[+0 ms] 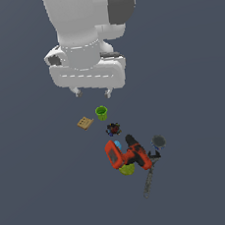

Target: Pick up a designated object from a clutter of objects.

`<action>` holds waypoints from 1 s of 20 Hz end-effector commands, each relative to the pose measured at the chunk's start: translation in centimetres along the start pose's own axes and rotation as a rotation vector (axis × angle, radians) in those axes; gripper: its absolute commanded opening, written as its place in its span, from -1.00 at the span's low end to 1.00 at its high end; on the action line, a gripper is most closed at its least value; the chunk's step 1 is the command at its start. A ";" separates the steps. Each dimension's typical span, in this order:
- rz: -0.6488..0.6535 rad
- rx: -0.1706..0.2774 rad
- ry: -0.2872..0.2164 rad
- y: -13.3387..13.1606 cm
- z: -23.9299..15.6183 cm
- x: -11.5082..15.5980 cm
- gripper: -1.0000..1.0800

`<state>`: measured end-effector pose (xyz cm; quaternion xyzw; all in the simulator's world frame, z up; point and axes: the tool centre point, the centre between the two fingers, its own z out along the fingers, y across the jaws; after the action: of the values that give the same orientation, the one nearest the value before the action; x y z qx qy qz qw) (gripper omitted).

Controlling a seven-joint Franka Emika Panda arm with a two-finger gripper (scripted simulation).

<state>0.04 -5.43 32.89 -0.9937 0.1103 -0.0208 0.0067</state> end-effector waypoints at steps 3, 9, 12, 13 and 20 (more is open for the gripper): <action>0.057 0.000 -0.002 -0.3 1.3 0.0 0.92; 0.170 0.001 -0.007 -0.8 3.9 -0.1 0.92; 0.241 0.000 -0.009 -1.1 5.4 -0.2 0.92; 0.265 0.000 -0.010 -1.2 6.0 -0.3 0.92; 0.433 -0.003 -0.016 -1.9 9.6 -0.8 0.92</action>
<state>0.13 -3.46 24.07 -0.9528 0.3031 -0.0115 0.0105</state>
